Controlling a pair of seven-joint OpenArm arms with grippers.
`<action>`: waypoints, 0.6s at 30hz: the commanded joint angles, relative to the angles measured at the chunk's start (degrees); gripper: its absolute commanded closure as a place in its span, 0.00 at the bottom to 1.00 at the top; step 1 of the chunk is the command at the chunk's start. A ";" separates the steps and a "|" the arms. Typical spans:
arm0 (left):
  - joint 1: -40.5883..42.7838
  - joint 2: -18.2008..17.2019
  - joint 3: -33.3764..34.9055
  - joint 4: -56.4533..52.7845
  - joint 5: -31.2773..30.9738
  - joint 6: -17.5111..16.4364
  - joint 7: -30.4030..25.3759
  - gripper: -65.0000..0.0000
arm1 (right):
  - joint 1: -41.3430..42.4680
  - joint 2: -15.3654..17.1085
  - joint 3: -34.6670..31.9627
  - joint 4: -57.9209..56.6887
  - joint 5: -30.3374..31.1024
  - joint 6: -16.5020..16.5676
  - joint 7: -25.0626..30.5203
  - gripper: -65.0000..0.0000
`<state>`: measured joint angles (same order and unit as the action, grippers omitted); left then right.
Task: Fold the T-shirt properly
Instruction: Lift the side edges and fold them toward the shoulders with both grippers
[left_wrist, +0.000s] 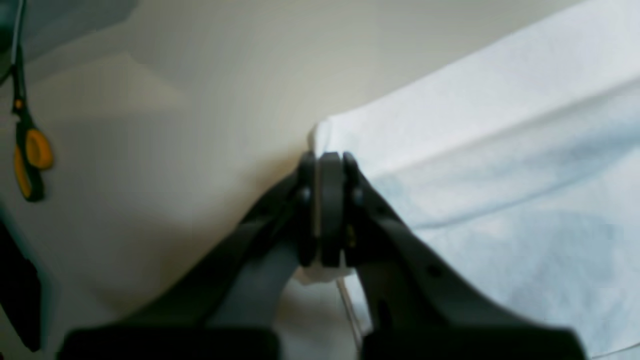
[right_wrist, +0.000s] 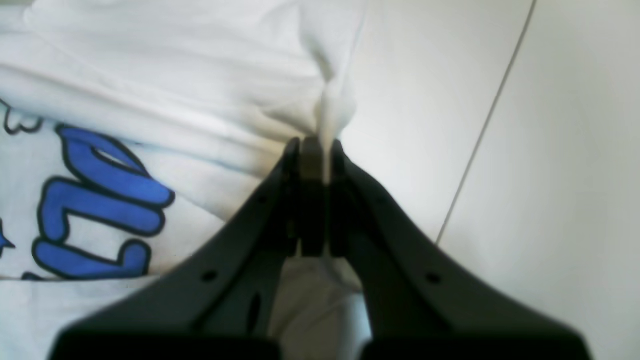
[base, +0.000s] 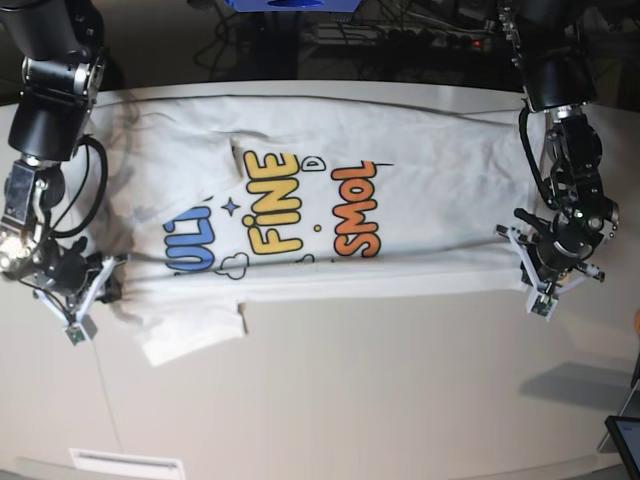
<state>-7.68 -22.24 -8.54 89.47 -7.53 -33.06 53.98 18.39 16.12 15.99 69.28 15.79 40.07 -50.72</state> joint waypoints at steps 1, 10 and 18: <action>-0.45 -1.01 -0.39 1.56 0.72 0.40 -0.74 1.00 | 1.61 0.89 0.32 1.80 0.52 -0.07 0.74 1.00; 3.77 -1.01 -0.39 2.79 0.80 0.40 -0.74 1.00 | 0.55 0.80 0.32 3.65 0.52 -0.07 -3.92 1.00; 6.67 -1.01 -0.39 7.63 0.89 0.40 1.45 1.00 | -2.35 -1.48 2.17 7.52 0.34 -0.07 -7.96 1.00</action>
<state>-0.49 -22.26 -8.51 96.05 -7.03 -33.04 55.48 14.55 13.76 17.82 75.53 15.77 40.03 -59.79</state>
